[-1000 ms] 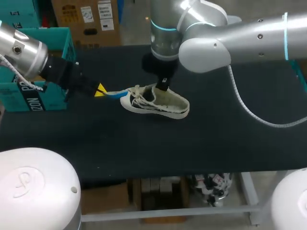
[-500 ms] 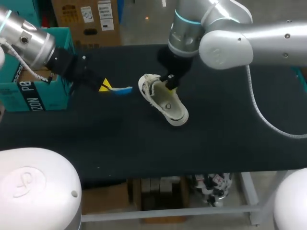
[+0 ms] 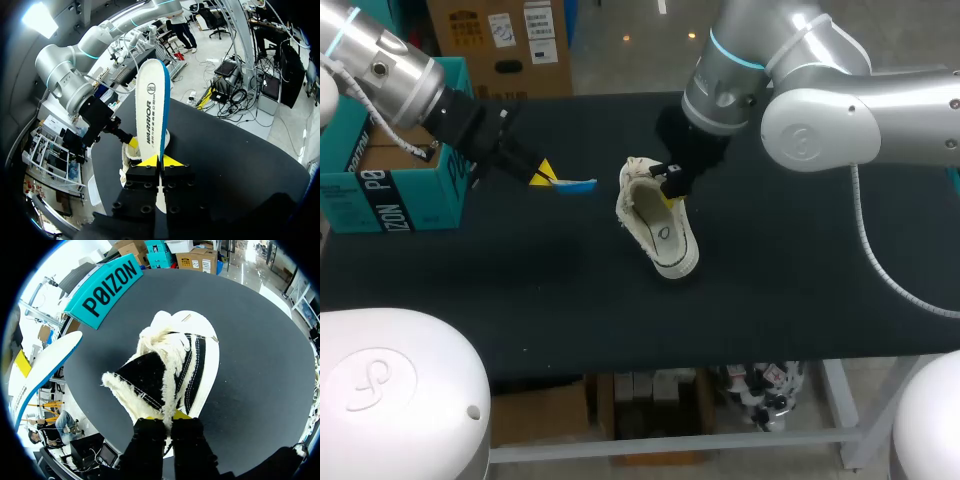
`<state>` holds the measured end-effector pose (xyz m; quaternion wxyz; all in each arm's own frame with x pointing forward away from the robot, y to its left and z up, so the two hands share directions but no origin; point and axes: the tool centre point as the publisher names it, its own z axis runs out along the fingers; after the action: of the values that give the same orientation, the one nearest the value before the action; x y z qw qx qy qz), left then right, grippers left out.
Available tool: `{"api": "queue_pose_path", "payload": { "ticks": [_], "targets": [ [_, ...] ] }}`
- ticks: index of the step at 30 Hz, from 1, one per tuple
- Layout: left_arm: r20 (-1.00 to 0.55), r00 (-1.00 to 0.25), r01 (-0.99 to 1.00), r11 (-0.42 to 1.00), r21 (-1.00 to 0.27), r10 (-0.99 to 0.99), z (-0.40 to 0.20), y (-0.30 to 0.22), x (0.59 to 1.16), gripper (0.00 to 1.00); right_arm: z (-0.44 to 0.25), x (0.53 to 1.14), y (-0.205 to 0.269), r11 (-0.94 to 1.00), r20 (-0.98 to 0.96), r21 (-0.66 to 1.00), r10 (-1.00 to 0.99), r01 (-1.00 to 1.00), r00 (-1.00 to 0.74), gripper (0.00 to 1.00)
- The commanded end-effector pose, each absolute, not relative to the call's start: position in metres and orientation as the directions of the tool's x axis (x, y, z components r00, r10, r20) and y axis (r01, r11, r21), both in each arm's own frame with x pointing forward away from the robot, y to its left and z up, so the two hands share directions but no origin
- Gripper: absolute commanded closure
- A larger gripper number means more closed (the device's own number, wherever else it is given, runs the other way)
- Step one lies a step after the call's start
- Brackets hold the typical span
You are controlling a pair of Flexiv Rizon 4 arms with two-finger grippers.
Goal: Open the shoe tongue, take the insole out of the shoe, put the insole back into the shoe, and pack the shoe into the shoebox
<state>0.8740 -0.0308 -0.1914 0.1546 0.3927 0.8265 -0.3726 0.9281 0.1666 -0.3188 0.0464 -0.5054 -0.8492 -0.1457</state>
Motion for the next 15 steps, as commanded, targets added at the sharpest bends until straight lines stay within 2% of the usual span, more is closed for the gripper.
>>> {"api": "queue_pose_path", "payload": {
  "ticks": [1, 10, 11, 12, 13, 15],
  "targets": [
    [-0.539, -0.640, 0.766, 0.395, -0.507, 0.547, -0.195, -0.033, 0.881, 1.00, -0.327, 0.920, 0.166, 0.393, 0.272, 0.280, 0.843, 0.876, -0.464, 1.00],
    [-0.533, -0.624, 0.775, 0.367, -0.514, 0.571, -0.200, -0.037, 0.885, 1.00, -0.341, 0.917, 0.176, 0.357, 0.314, 0.292, 0.840, 0.887, -0.442, 1.00],
    [-0.534, -0.622, 0.776, 0.365, -0.514, 0.573, -0.201, -0.037, 0.886, 1.00, -0.342, 0.917, 0.177, 0.357, 0.315, 0.294, 0.839, 0.887, -0.442, 0.70],
    [-0.534, -0.619, 0.779, 0.361, -0.513, 0.576, -0.202, -0.038, 0.887, 1.00, -0.342, 0.917, 0.177, 0.355, 0.315, 0.295, 0.840, 0.887, -0.441, 0.15],
    [-0.533, -0.614, 0.782, 0.354, -0.513, 0.582, -0.202, -0.038, 0.887, 1.00, -0.342, 0.916, 0.177, 0.352, 0.313, 0.301, 0.841, 0.886, -0.441, 0.00],
    [-0.533, -0.610, 0.785, 0.352, -0.510, 0.586, -0.203, -0.041, 0.887, 1.00, -0.341, 0.915, 0.177, 0.350, 0.309, 0.316, 0.841, 0.882, -0.445, 0.00]
  ]
}}
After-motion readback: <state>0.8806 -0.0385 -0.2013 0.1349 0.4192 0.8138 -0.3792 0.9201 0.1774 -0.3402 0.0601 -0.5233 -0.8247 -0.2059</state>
